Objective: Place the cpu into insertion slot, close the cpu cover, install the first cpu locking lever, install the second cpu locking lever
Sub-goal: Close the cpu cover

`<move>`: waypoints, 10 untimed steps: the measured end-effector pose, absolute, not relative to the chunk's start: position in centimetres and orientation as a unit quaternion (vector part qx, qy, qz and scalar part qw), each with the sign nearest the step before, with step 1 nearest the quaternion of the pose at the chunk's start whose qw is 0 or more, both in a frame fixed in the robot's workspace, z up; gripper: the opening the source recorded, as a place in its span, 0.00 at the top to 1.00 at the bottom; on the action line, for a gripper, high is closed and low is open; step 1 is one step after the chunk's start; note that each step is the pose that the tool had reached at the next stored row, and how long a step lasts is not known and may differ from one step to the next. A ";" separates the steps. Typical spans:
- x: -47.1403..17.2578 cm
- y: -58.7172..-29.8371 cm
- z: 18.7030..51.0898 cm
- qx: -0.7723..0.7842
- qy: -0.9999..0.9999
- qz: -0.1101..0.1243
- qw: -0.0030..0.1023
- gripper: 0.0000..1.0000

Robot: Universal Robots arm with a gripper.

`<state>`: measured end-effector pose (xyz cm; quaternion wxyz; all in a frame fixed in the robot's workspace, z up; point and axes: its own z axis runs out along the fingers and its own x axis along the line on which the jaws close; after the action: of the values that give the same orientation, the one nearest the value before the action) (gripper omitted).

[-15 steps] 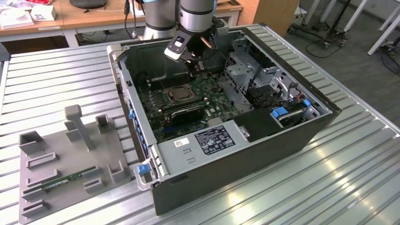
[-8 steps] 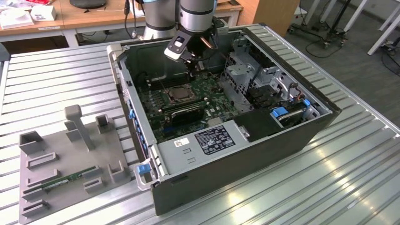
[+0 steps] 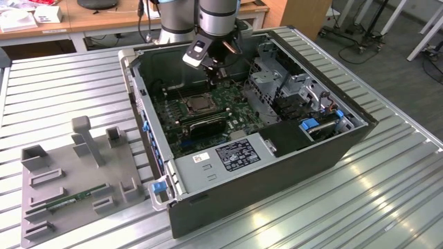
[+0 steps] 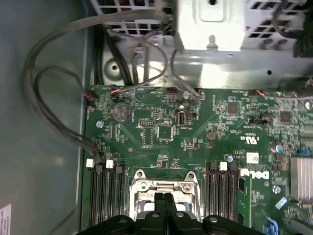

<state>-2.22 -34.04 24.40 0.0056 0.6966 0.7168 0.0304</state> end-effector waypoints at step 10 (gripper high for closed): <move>-2.2 -34.0 24.3 0.629 0.777 0.031 0.003 0.89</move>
<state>-2.22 -34.04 24.26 0.0029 0.6289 0.7768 0.0307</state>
